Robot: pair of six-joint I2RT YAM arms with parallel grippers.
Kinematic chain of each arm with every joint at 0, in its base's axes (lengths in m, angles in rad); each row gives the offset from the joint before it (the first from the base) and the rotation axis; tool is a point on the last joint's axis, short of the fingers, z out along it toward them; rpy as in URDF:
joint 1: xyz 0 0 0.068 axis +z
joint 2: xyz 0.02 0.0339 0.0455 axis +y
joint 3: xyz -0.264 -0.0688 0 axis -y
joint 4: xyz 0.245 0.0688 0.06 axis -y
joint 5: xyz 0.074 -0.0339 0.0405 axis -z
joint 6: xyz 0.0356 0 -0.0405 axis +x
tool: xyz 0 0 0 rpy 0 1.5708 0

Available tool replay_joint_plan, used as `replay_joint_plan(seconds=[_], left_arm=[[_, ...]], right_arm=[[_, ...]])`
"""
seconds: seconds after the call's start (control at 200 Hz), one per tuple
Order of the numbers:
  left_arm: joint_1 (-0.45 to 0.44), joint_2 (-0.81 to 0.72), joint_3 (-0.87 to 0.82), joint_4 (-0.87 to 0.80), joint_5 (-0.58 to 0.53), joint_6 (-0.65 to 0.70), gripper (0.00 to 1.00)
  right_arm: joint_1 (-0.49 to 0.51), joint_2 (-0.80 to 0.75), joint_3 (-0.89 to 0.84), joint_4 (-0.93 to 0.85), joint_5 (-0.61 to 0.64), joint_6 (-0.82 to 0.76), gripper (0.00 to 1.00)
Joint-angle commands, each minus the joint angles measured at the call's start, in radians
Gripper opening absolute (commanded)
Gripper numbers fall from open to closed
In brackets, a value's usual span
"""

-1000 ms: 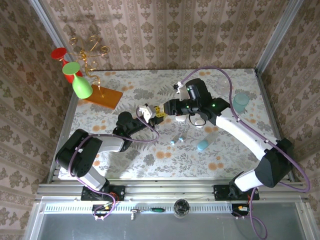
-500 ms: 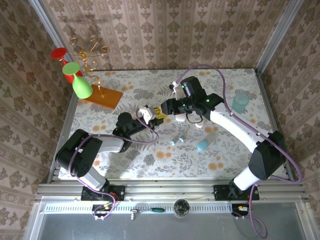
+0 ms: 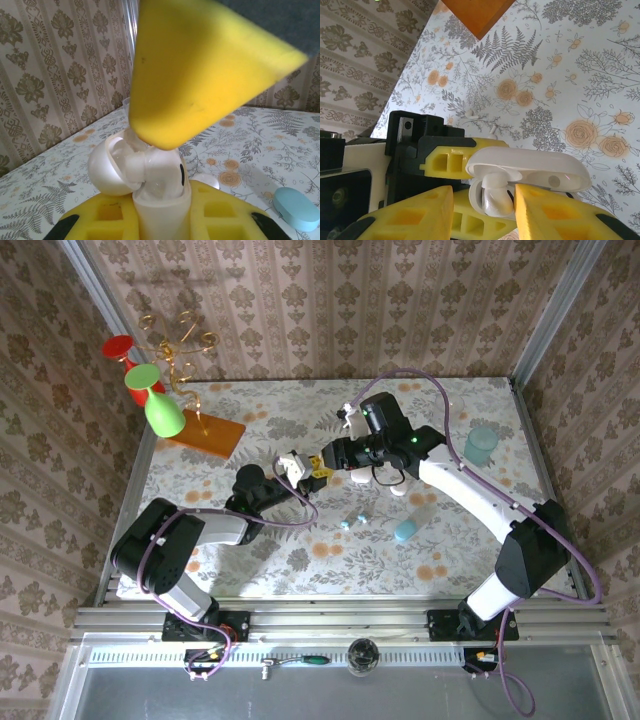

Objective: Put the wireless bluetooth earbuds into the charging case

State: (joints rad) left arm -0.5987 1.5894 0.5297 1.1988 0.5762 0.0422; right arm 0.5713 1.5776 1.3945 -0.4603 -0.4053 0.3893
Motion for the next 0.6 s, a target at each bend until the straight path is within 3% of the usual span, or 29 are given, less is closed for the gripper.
replay_joint_plan(seconds=[0.0,0.39,0.595], left_arm=[[-0.001,-0.007,0.016,0.025,0.002,-0.006,0.00],[-0.001,0.012,0.026,0.022,-0.007,-0.016,0.00],[-0.001,0.001,0.021,0.038,-0.003,-0.022,0.00]], right_arm=[[0.006,0.005,0.018,-0.005,-0.046,0.001,0.38],[0.011,0.001,0.009,-0.005,-0.075,0.009,0.35],[0.012,0.020,0.029,-0.065,-0.011,-0.025,0.36]])
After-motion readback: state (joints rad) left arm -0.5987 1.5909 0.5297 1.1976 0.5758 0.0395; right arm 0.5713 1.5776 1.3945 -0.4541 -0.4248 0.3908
